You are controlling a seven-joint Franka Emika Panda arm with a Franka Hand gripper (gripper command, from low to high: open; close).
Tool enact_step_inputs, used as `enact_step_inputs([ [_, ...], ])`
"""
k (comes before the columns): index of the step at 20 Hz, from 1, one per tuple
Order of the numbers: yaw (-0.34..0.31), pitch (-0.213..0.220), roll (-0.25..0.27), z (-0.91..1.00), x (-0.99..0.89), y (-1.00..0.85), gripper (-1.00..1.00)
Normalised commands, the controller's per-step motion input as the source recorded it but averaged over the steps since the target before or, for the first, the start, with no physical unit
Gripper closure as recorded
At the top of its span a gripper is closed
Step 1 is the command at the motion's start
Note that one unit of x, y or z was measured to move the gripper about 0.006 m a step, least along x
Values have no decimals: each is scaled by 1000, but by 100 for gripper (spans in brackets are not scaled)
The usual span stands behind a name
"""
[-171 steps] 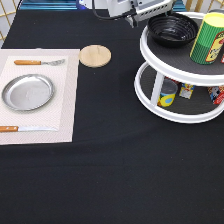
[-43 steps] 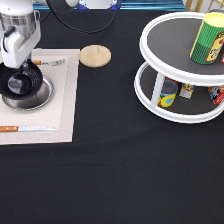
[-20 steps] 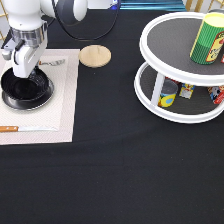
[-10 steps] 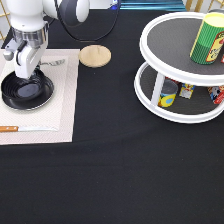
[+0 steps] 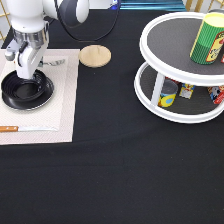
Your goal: Pick up the bowl from the lazy Susan and put bowl on the plate
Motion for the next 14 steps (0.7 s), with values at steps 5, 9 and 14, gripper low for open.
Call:
enact_step_inputs([
  [5, 168, 193, 0, 993, 201, 20, -100],
  [9, 110, 195, 14, 876, 123, -26, -100],
  [14, 7, 37, 3, 58, 46, -13, -100],
])
